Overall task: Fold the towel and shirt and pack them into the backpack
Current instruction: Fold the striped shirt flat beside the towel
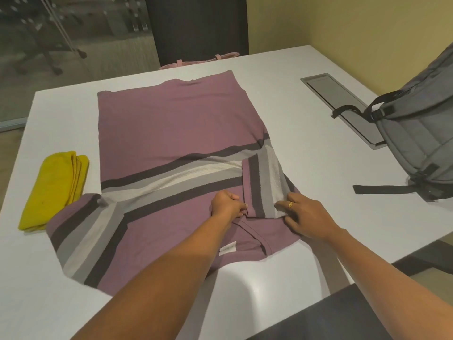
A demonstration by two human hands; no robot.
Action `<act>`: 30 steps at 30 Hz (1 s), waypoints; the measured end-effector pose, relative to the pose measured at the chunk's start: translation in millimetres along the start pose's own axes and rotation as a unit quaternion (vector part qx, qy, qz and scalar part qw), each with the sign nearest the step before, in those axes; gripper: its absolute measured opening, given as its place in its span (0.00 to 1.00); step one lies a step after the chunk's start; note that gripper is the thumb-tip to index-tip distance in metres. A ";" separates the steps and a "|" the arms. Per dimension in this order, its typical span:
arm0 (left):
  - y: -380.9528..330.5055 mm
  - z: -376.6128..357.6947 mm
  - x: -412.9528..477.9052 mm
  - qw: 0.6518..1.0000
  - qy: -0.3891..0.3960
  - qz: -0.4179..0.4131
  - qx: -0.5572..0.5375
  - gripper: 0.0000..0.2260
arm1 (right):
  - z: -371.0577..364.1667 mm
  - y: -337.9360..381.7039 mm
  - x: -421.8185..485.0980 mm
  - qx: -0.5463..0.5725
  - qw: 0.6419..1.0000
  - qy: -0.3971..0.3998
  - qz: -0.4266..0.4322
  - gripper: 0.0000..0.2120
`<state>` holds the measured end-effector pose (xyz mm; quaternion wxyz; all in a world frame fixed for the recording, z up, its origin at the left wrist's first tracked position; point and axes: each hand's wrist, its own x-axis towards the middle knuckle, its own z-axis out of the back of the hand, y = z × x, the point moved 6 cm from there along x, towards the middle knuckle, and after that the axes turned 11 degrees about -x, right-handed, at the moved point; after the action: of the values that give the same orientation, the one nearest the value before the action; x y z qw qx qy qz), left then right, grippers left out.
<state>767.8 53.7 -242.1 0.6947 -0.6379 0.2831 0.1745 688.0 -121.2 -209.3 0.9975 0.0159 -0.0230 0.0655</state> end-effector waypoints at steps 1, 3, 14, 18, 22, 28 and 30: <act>-0.6 3.5 -2.1 1.000 -0.002 -0.003 -0.002 0.13 | 1.0 2.8 0.5 0.001 1.000 -0.001 -0.001 0.14; -2.5 14.7 -4.4 1.000 -0.014 -0.015 -0.009 0.11 | 1.8 8.9 1.1 0.009 1.000 -0.002 0.005 0.18; -6.8 147.7 -42.2 0.956 -0.250 -0.151 -0.005 0.05 | 27.8 106.8 49.0 0.048 0.994 -0.086 0.044 0.20; 2.3 223.7 -79.8 0.871 -0.440 -0.221 0.004 0.05 | 24.7 171.1 77.7 0.094 0.989 -0.030 0.108 0.14; 29.0 280.1 -96.9 0.825 -0.552 -0.126 -0.002 0.18 | 9.5 210.9 92.5 0.103 0.984 0.028 0.144 0.14; 53.0 311.5 -81.1 0.849 -0.489 -0.008 -0.199 0.29 | -10.0 218.0 97.5 0.118 0.980 0.094 0.129 0.13; 52.6 316.5 -77.1 0.854 -0.466 0.002 -0.232 0.28 | -12.8 217.0 97.4 0.136 0.979 0.101 0.115 0.13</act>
<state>730.1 381.1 -227.8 0.5765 -0.6244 -0.1214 0.5129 756.5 106.9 -211.1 0.9690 0.1420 0.0853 0.1831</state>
